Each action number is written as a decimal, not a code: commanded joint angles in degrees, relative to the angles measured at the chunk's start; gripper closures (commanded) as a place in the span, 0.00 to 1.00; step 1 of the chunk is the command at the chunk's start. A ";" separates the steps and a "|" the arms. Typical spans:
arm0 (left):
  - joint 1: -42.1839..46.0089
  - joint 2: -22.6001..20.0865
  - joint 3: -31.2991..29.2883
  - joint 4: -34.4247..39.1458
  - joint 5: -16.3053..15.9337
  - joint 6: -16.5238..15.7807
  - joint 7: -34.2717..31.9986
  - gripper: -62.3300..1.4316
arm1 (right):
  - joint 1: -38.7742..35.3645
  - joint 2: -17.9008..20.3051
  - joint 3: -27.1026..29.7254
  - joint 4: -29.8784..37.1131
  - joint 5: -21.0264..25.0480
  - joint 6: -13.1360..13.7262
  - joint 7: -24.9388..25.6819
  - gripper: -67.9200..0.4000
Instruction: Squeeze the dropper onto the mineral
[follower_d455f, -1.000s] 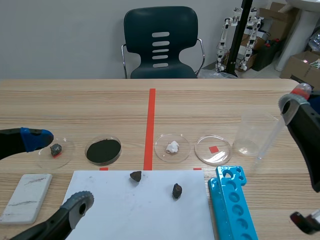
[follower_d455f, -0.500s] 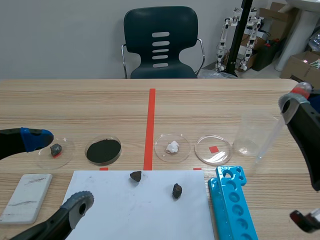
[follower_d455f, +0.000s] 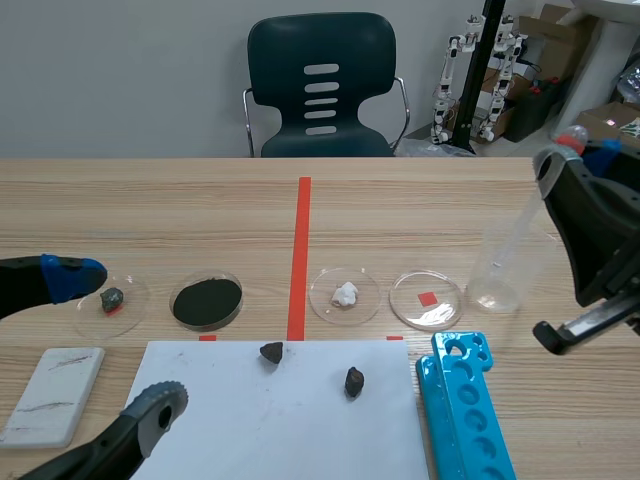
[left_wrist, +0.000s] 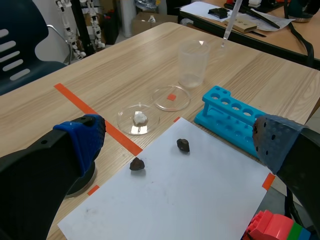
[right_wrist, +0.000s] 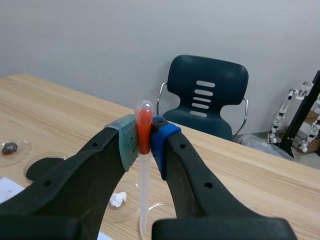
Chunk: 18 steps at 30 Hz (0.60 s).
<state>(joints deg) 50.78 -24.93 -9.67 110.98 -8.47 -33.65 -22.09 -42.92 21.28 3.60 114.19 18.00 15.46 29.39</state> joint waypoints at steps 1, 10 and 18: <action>0.46 0.26 -0.09 0.31 -0.74 0.02 -0.76 0.01 | 3.19 -0.20 -1.09 -1.73 0.44 0.57 -0.02 0.90; 0.46 0.26 -0.09 0.31 -0.74 0.02 -0.76 0.01 | 20.44 -3.41 -8.87 -11.76 -2.99 0.90 -5.01 0.90; 0.46 0.26 -0.09 0.31 -0.74 0.02 -0.76 0.01 | 32.79 -6.03 -17.09 -21.29 -7.28 0.87 -6.40 0.90</action>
<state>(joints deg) 50.78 -24.93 -9.67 110.96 -8.51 -33.63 -22.11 -11.16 14.96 -13.37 92.92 10.24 16.36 21.89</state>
